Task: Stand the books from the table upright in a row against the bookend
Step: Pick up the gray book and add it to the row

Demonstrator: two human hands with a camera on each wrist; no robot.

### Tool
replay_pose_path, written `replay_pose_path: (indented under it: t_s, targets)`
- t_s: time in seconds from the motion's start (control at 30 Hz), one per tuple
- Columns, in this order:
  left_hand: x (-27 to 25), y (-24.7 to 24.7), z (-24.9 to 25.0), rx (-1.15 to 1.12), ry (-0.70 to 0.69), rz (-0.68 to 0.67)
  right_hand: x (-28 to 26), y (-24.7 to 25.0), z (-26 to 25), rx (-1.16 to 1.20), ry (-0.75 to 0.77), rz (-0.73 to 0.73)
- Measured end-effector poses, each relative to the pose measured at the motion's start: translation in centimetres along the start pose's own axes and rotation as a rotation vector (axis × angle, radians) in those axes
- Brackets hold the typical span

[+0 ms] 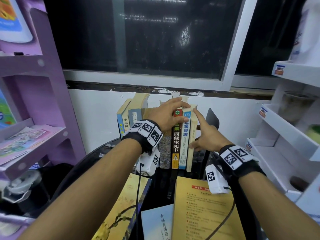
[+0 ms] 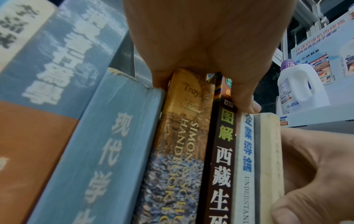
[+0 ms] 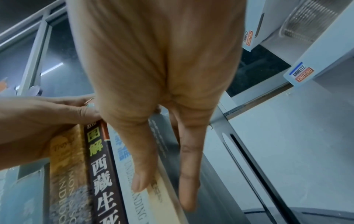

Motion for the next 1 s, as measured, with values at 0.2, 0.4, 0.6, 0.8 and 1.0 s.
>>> replay_pose_path:
  t_s: [0.2, 0.4, 0.6, 0.8, 1.0]
  targets:
    - [0.0, -0.1, -0.1, 0.002, 0.0, 0.008, 0.3, -0.2, 0.1, 0.04, 0.083, 0.003]
    - [0.0, -0.1, 0.0, 0.022, -0.008, 0.015, 0.8, -0.1, 0.4, 0.076, 0.111, 0.002]
    - [-0.1, -0.1, 0.1, 0.021, -0.001, 0.021, 1.1, 0.0, 0.7, 0.038, 0.13, 0.003]
    - [-0.1, 0.0, 0.0, 0.014, 0.0, 0.029, 1.1, -0.2, 0.7, -0.011, 0.158, 0.011]
    - [-0.3, 0.0, 0.2, 0.017, 0.009, 0.022, 0.9, -0.2, 0.8, -0.019, 0.155, 0.012]
Point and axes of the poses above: each hand's wrist, its own x-axis towards the middle knuckle, its own y-axis out of the back of the hand, z = x × y, the point moved 4 cm from there along x, towards the middle knuckle, and after that the axes turned 13 degrees about x, right-handed, at the moved point
